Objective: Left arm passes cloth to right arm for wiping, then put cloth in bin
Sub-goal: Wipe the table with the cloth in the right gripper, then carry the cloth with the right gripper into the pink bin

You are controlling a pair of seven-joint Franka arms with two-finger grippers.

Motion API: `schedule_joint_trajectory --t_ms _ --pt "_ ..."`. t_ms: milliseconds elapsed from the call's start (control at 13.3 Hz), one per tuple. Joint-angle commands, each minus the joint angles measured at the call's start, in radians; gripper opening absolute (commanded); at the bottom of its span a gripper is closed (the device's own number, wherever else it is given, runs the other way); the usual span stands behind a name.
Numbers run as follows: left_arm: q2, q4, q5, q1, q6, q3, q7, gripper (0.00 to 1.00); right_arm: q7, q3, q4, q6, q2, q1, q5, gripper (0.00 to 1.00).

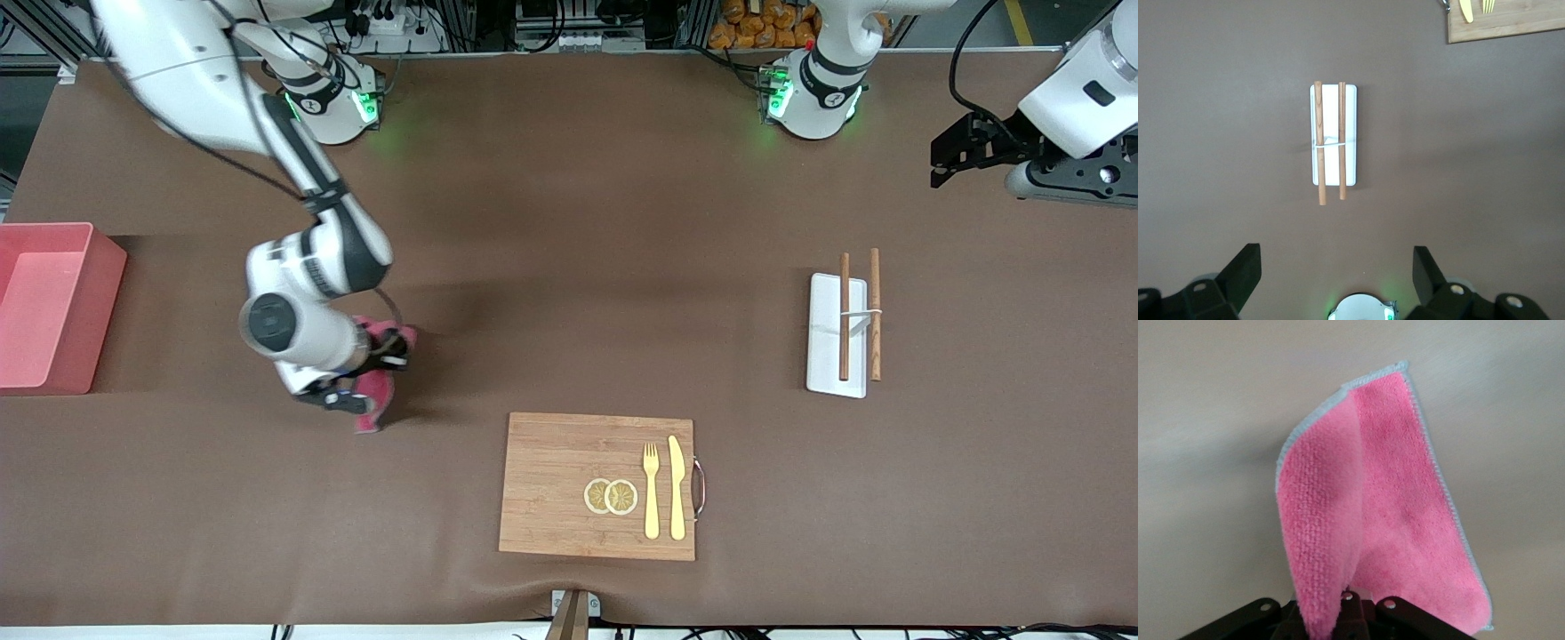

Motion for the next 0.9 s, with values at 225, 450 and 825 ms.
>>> schedule_joint_trajectory --t_ms 225,450,825 --pt "0.009 0.018 -0.011 -0.007 0.017 0.007 -0.001 1.0 0.01 -0.021 0.052 -0.075 -0.042 0.012 0.123 0.0" --pt "0.029 0.02 -0.008 0.013 0.023 0.01 -0.001 1.0 -0.105 -0.031 0.204 -0.352 -0.076 -0.09 0.118 0.0" --pt "0.032 0.022 -0.002 0.042 0.023 0.012 -0.001 1.0 -0.398 -0.033 0.273 -0.496 -0.164 -0.263 0.006 0.0"
